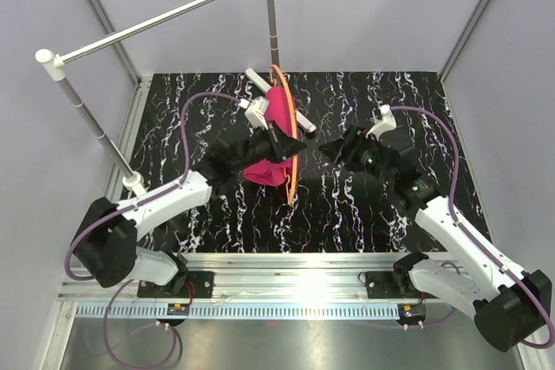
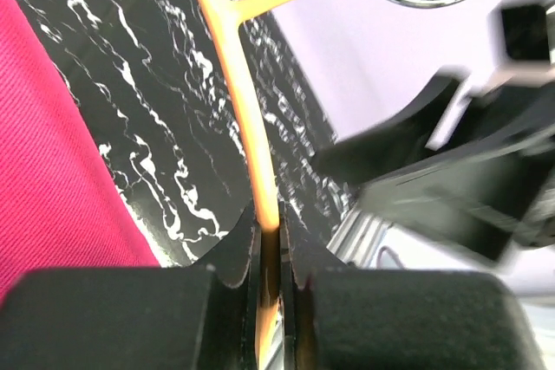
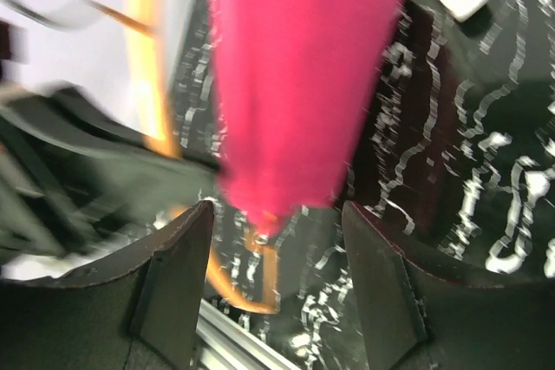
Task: Place the trousers on the hanger
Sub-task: Hang the hanger with trousers onto the clothesline
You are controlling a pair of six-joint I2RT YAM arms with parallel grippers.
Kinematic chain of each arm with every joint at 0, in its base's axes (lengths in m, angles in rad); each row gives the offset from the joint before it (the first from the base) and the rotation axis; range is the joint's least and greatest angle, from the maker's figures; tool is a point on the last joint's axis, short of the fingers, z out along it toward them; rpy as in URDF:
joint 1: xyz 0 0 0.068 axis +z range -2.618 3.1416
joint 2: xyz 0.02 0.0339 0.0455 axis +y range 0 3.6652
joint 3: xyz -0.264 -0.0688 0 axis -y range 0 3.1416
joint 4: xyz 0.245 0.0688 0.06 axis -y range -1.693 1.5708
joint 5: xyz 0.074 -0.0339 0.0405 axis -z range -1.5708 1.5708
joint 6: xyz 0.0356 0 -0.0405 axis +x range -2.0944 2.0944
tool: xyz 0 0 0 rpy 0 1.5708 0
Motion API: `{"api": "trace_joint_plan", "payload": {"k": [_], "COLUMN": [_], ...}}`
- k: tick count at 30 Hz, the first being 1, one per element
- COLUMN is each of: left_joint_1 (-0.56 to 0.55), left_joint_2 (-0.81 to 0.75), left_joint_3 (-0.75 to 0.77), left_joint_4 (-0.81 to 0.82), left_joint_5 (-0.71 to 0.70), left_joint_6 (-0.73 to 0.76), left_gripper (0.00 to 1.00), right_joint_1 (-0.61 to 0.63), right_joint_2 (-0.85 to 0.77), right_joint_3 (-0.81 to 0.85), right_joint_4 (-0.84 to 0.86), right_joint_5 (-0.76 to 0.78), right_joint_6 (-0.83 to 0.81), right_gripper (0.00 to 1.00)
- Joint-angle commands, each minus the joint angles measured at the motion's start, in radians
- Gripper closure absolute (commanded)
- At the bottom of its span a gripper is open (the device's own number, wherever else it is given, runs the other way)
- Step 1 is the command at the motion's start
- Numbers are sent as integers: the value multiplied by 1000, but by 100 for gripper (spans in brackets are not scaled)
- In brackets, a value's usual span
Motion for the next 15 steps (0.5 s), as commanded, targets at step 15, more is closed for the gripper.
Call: {"api": "trace_joint_plan", "payload": {"k": [15], "left_joint_1": [254], "left_joint_2": [-288], "left_joint_3": [192], "left_joint_4": [-157], "left_joint_5": [81], "left_joint_6": [-115], "left_gripper": [100], "right_joint_1": [7], "right_joint_2": [-20], "right_joint_3": [-83], "right_joint_4": [-44], "right_joint_5": [119], "right_joint_6": [-20], "right_gripper": [29]}}
